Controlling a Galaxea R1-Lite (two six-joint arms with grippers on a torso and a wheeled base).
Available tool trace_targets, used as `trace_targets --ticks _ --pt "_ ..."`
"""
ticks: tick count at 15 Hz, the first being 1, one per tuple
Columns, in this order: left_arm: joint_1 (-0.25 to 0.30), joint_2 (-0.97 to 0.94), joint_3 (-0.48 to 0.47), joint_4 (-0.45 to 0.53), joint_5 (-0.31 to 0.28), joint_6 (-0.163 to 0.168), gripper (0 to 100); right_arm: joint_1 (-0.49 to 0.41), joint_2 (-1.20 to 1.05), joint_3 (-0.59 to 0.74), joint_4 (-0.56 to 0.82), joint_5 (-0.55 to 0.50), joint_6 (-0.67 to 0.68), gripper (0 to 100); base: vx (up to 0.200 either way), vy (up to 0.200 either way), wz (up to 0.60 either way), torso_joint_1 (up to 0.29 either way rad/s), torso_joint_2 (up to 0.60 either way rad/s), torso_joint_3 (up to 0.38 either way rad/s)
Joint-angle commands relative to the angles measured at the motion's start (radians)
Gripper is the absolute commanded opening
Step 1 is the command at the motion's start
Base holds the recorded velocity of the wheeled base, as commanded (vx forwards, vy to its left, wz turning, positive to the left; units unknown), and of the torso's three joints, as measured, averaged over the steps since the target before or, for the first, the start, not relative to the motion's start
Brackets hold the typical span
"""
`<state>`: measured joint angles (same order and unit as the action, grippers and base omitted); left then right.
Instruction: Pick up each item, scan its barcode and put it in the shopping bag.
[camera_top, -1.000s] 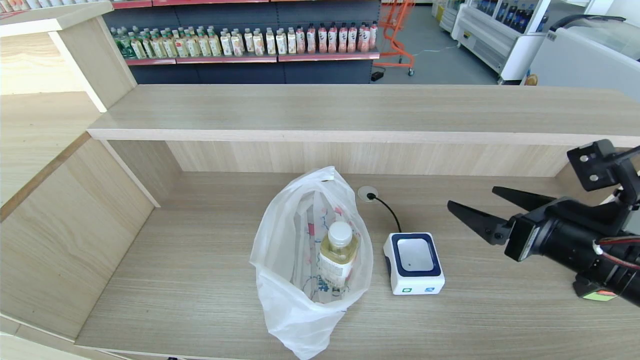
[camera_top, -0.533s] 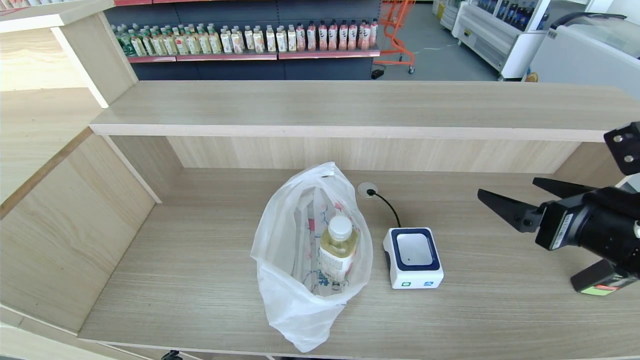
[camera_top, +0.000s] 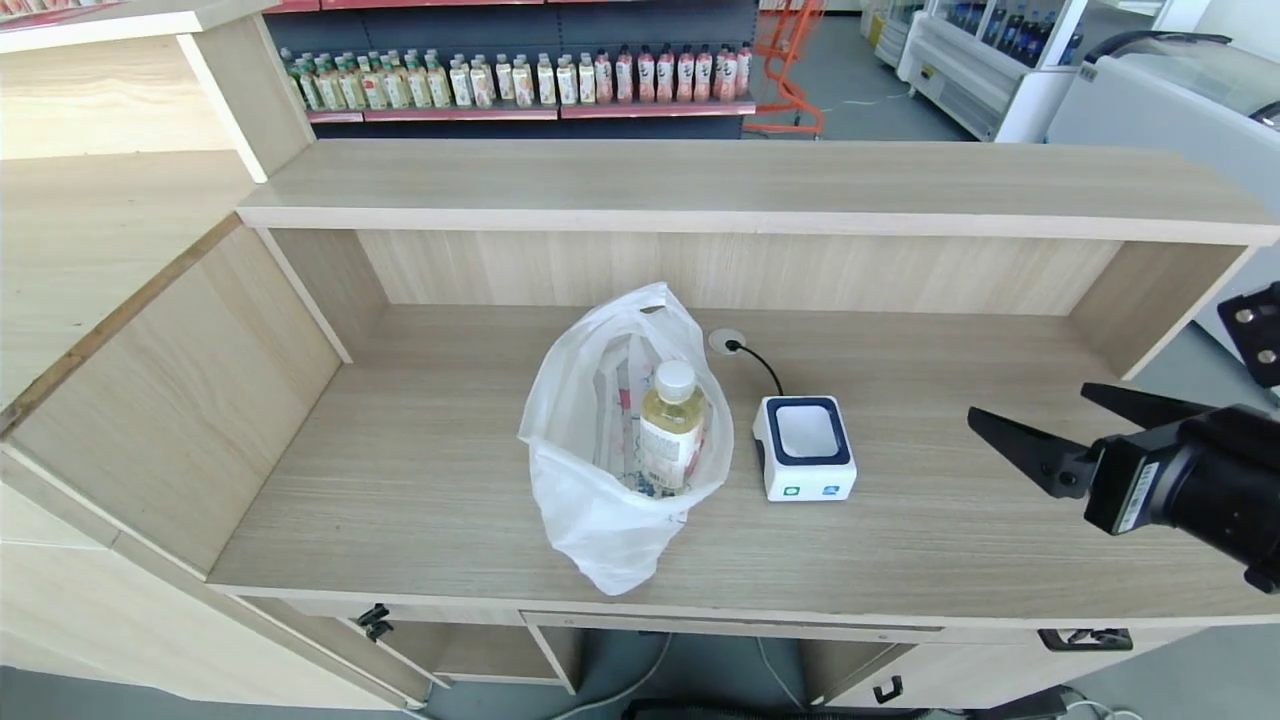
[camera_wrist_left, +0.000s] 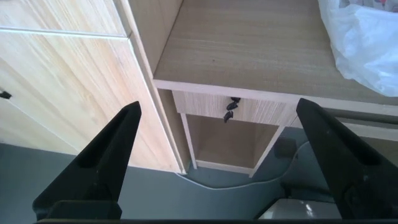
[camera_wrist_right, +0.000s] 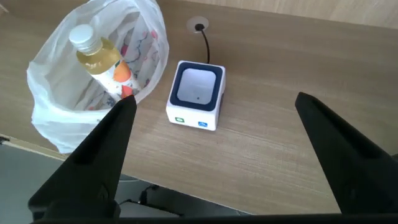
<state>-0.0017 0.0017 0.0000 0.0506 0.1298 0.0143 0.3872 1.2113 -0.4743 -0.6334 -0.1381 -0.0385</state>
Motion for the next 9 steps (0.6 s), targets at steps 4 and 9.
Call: trace_targets --ticks 4,9 --pt "0.000 0.001 0.000 0.000 0.001 0.000 100 -0.004 0.007 0.026 0.011 -0.034 -0.001 100 0.000 -0.200 0.00 0.006 0.01 0.005" --pt "0.000 0.001 0.000 0.000 0.001 -0.002 100 -0.002 -0.001 0.040 0.041 -0.032 0.005 100 0.000 -0.200 0.00 0.002 0.00 0.001"
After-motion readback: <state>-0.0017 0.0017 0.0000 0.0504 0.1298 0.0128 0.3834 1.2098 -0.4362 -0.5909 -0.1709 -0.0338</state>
